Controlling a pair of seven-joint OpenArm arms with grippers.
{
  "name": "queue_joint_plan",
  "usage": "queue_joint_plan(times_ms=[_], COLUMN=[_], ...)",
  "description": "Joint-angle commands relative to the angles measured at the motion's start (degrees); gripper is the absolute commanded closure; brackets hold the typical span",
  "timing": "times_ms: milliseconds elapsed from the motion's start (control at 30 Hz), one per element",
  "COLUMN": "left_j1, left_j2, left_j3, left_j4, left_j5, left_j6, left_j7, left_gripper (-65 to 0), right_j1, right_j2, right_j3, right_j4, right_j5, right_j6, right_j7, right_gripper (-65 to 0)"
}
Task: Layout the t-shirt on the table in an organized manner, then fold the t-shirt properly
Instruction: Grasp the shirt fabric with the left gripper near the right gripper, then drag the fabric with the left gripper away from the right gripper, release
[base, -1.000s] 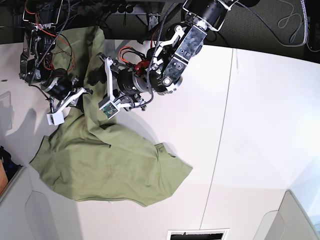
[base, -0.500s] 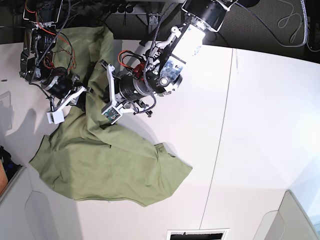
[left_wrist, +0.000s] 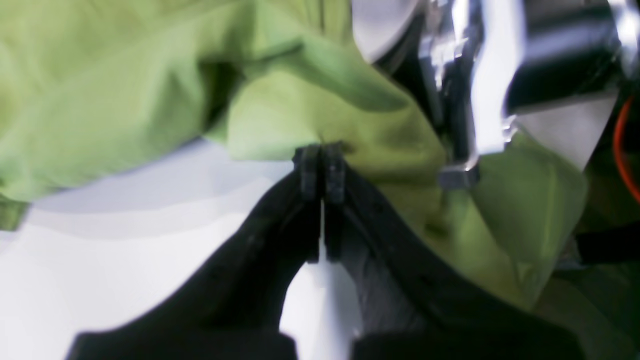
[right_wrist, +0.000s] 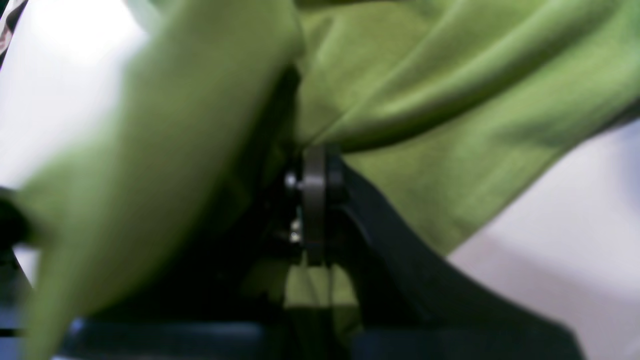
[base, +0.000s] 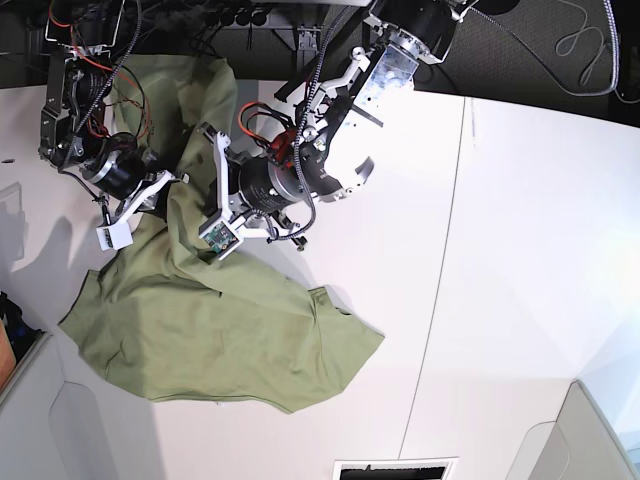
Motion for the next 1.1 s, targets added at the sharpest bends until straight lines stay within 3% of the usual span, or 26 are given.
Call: queue_joint_plan(times_ms=[0,267,633,967,1067], left_j1=[-0.85,-0.90,-0.74,-0.55,1.22], left_j2=[-0.26,-6.03,-7.34,-16.39,-18.93], left_j3=[0.00,-1.25,-11.76,-18.97,-19.34], left_j4=[1.51,5.35,5.38,5.38,6.19], left_j5=[-0.33,3.23,2.58,2.54,-0.76], left_j6=[-0.17,1.60,1.55,1.57,-0.02], left_j7=[-0.63,-0.61,-0.15,2.78,4.94], left_gripper=[0.0,0.0,0.0,0.0,0.0], right_j1=[-0.15,0.00,0.04,0.09,0.13], right_j2=[1.11,4.02,6.40,8.46,8.52], right_j3=[0.07,0.07,0.20,0.81,0.81], right_j4=[-0.07,-0.07,-0.07,-0.07,-0.07], right_j5=[-4.24,-5.70,-7.67,-7.63,-7.63], right_j6=[-0.98,-1.84,-3.30,-3.34,-3.34], right_j7=[-2.69,-1.73,-1.49,-1.07,-1.09], right_gripper=[0.0,0.0,0.0,0.0,0.0])
